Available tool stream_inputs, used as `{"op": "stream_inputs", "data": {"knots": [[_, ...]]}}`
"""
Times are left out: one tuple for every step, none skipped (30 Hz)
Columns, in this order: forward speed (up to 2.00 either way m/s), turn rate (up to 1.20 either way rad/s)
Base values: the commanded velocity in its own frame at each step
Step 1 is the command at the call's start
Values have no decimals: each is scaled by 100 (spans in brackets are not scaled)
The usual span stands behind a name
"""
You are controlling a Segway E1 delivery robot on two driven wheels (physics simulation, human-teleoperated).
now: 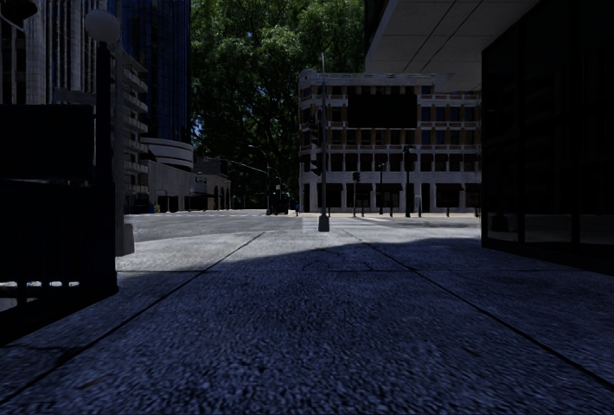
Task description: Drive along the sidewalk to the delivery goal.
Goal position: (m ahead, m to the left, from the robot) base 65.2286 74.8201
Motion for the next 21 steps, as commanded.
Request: {"op": "stream_inputs", "data": {"knots": [[200,0],[200,0],[200,0],[200,0],[200,0],[200,0],[200,0],[200,0],[200,0],[200,0],[200,0],[200,0],[200,0],[200,1],[200,1],[200,21],[200,37],[200,44],[200,51],[200,51],[200,54]]}}
